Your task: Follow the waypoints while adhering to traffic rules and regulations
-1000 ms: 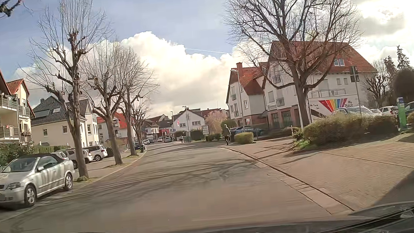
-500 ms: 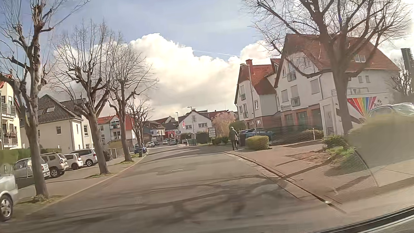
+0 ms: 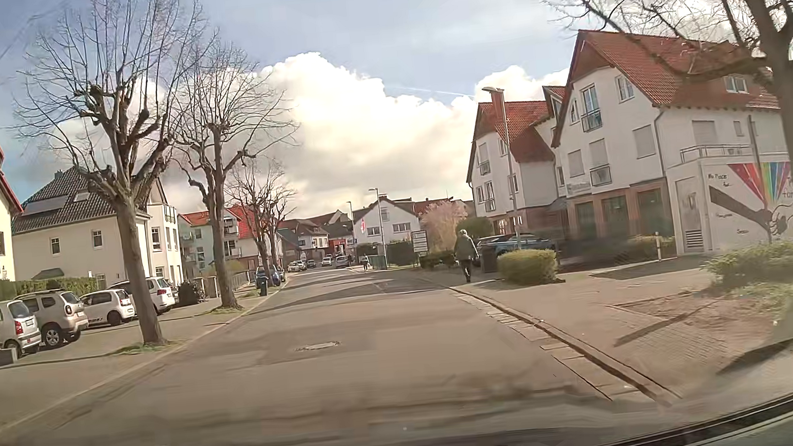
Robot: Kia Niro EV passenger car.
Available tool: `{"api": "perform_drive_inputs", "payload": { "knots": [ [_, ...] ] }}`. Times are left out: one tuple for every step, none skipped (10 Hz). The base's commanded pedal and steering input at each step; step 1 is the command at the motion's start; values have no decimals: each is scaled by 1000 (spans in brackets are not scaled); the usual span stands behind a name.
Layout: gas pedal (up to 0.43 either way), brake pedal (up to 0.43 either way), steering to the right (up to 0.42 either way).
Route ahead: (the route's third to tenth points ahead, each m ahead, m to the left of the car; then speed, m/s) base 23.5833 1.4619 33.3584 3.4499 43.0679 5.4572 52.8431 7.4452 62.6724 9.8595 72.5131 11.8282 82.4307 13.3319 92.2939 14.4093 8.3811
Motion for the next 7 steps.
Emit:
{"api": "perform_drive_inputs", "payload": {
  "knots": [
    [130,0,-37],
    [130,0,-36],
    [130,0,-36],
    [130,0,-36],
    [130,0,-36],
    [130,0,-35],
    [130,0,-36]
  ]
}}
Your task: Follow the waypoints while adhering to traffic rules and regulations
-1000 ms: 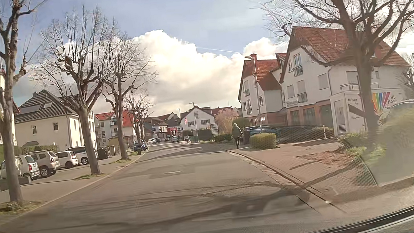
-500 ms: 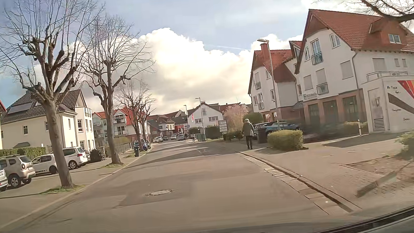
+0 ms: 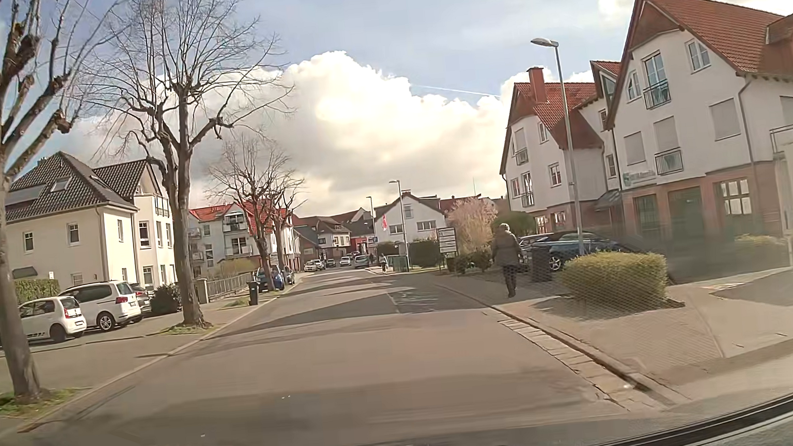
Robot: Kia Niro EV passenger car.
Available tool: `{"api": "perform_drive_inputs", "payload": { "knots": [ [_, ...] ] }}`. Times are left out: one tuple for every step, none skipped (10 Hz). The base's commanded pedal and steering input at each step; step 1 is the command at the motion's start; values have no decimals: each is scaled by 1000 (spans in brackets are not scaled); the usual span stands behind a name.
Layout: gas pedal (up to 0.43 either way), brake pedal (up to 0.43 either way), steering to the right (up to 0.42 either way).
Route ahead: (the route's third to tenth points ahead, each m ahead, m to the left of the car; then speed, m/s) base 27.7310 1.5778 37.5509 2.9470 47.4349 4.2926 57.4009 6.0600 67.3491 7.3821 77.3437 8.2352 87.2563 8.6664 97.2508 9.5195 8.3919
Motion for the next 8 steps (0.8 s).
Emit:
{"api": "perform_drive_inputs", "payload": {
  "knots": [
    [130,0,-36],
    [130,0,-36],
    [130,0,-34],
    [130,0,-31],
    [130,0,-30],
    [130,0,-30],
    [130,0,-30],
    [130,0,-28]
  ]
}}
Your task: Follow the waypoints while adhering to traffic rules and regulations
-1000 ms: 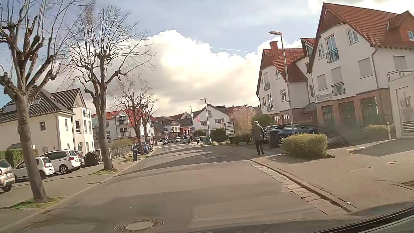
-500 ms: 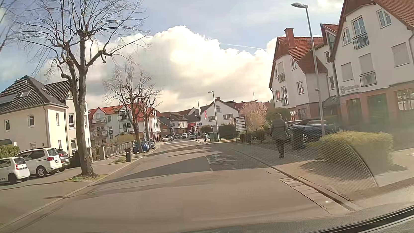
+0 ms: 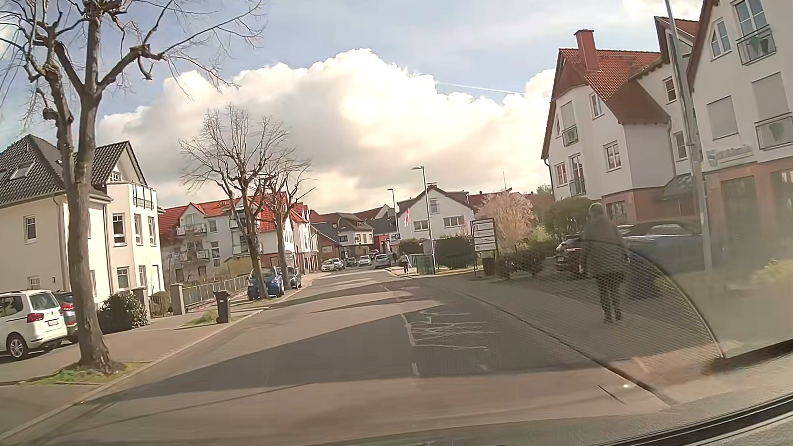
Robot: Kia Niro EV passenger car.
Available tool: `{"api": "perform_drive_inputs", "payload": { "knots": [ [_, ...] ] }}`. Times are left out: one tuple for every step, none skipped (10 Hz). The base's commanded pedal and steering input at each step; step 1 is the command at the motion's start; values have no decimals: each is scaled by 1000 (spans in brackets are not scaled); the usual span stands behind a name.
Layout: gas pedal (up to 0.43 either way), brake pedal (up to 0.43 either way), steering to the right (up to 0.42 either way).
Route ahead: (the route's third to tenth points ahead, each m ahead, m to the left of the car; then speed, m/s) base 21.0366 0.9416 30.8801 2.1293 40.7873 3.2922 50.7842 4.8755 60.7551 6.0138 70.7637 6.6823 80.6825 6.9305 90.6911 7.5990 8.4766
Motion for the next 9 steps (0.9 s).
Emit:
{"api": "perform_drive_inputs", "payload": {
  "knots": [
    [130,0,-25],
    [130,0,-25],
    [130,0,-23],
    [130,0,-20],
    [118,0,-19],
    [130,0,-19],
    [130,0,-19],
    [130,0,-19],
    [130,0,-20]
  ]
}}
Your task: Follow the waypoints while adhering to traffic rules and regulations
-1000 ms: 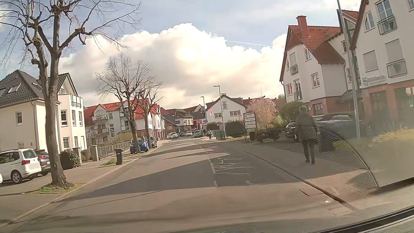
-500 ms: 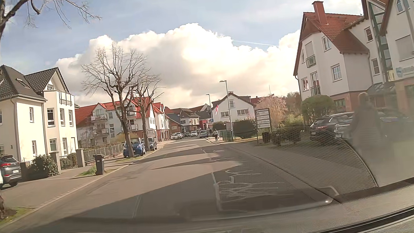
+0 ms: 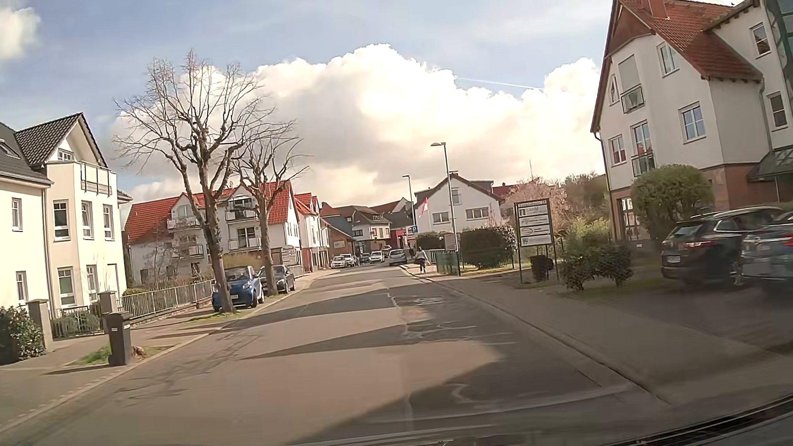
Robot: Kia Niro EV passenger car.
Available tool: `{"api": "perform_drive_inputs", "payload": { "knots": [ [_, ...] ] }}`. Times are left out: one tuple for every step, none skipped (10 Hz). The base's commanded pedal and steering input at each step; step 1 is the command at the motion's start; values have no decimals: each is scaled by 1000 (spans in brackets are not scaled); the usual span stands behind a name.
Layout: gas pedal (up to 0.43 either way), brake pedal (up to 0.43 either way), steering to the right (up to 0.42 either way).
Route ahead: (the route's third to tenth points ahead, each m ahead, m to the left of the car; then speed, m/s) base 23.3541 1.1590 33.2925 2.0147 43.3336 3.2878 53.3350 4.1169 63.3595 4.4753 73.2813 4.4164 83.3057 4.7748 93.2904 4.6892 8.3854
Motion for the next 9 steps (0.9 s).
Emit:
{"api": "perform_drive_inputs", "payload": {
  "knots": [
    [130,0,-20],
    [130,0,-20],
    [130,0,-22],
    [130,0,-22],
    [130,0,-22],
    [130,0,-23],
    [130,0,-24],
    [130,0,-24],
    [130,0,-24]
  ]
}}
